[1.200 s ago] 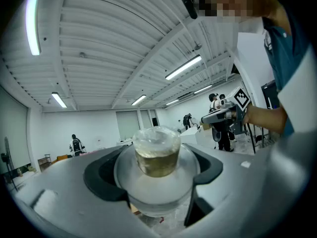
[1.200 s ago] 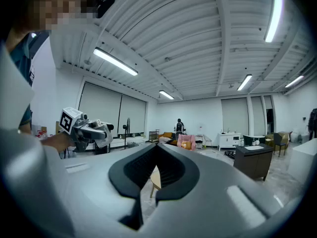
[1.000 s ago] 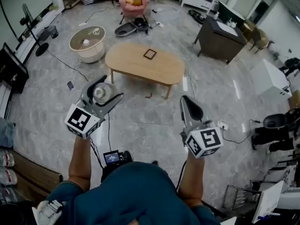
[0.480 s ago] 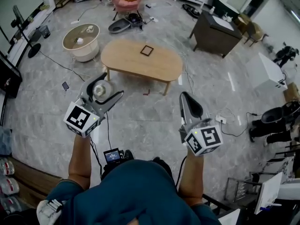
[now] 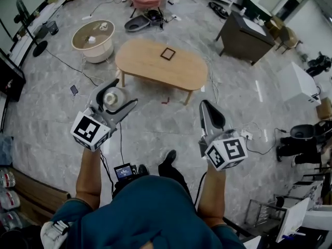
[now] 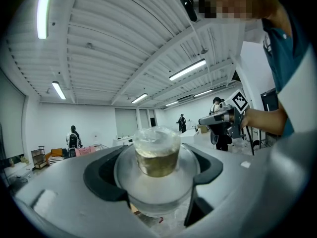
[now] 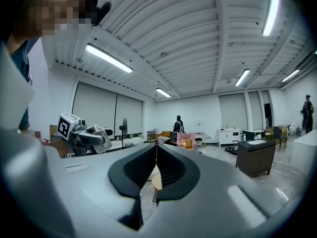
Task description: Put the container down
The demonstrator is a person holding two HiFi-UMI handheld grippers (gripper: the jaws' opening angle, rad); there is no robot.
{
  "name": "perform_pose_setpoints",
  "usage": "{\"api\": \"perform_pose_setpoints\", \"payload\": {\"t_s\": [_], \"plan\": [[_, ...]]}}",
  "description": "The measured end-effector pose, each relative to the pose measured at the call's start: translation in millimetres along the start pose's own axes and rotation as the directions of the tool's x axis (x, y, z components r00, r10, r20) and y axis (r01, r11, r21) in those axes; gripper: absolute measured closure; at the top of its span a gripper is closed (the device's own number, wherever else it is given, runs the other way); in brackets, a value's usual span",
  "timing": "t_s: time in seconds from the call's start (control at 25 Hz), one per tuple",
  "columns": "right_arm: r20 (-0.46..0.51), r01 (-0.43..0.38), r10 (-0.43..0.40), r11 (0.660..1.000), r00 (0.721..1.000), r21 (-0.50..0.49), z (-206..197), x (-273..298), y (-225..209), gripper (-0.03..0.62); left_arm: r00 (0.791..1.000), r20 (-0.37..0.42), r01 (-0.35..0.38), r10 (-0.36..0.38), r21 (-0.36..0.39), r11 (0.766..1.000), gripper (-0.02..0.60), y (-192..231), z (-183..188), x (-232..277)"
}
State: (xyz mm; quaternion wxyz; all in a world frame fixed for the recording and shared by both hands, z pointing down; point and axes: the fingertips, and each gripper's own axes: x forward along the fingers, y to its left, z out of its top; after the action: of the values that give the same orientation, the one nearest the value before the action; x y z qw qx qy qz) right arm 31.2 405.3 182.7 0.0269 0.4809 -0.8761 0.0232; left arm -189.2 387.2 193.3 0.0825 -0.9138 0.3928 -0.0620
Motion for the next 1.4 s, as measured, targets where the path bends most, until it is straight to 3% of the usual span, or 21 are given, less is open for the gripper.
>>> {"api": "perform_pose_setpoints", "payload": {"t_s": [0.48, 1.0, 1.4], "plan": [[0.005, -0.103, 0.103, 0.994, 0.995, 0.043, -1.4, 72.9, -64.0, 0.583, 0.995, -0.045, -0.091, 0.091, 0.01, 0.996, 0.244, 38.9, -0.4, 60.1], [0.028, -0.197, 0.196, 0.979, 0.98, 0.049, 4.3, 116.1, -169.7, 0.583, 0.983, -0.076, -0.164, 0.166, 0.029, 0.986, 0.244, 37.5, 6.9, 161.4], [0.025, -0.156, 0.154, 0.984, 0.988, 0.084, -7.4, 115.2, -223.1, 0.583, 0.99, -0.093, -0.108, 0.11, 0.027, 0.994, 0.244, 24.9, 2.9, 220.3]]}}
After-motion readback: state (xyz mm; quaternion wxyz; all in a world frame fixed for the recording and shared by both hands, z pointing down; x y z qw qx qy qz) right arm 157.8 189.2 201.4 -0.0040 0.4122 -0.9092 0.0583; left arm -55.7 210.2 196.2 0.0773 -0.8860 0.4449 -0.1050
